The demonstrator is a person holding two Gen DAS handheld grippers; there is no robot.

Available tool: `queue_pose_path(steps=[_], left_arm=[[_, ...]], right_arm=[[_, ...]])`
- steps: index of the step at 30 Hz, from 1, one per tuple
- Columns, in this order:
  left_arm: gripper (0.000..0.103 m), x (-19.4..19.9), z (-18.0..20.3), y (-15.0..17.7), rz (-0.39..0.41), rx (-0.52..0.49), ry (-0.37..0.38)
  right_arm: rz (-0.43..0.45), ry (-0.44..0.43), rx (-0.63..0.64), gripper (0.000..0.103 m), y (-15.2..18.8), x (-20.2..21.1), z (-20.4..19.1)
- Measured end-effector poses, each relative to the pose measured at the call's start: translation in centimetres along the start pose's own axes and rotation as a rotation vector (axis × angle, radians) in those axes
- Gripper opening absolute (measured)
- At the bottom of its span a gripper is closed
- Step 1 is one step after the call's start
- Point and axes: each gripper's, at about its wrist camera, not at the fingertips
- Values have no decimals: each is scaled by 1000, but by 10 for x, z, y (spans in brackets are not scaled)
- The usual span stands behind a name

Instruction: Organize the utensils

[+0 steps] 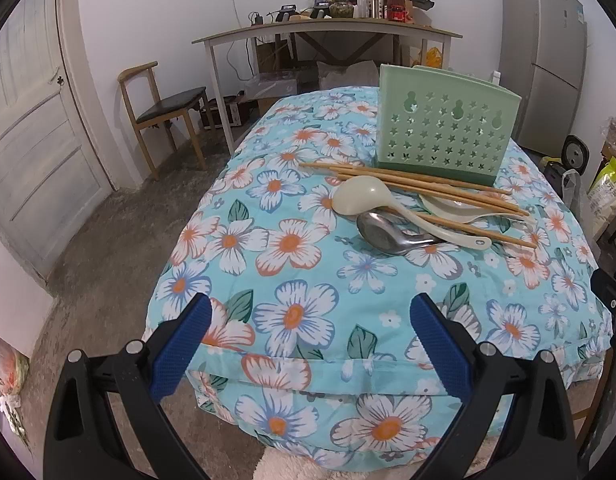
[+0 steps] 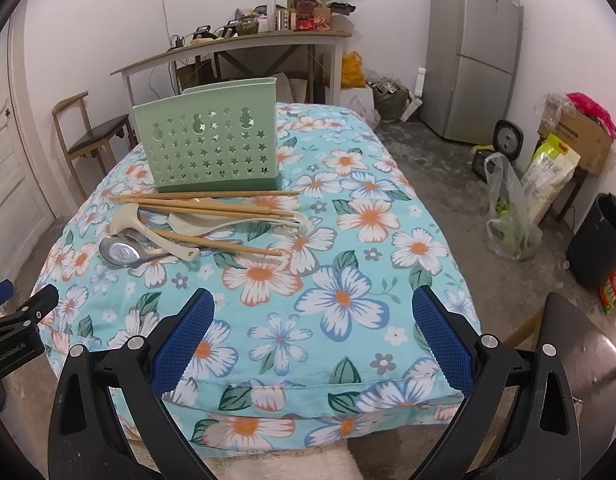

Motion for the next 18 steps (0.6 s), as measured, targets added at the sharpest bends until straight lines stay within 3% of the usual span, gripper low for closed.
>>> queue_pose_path(steps=[8,18], left_arm=[[97,-10,0,-5,-13,-8,-12],[97,-38,-10,-22,-39,18,-15]], right_arm=[[-49,-29,14,95,-1,-13,-5],[-203,-114,49,95,-15,-57,-28]])
Point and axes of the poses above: each gripper's, at about its wrist camera, not at the fingertips, and x roughly against the way its jaws point, z to its right, y to its underside, and after that the axes turned 13 degrees about -z, right-handed
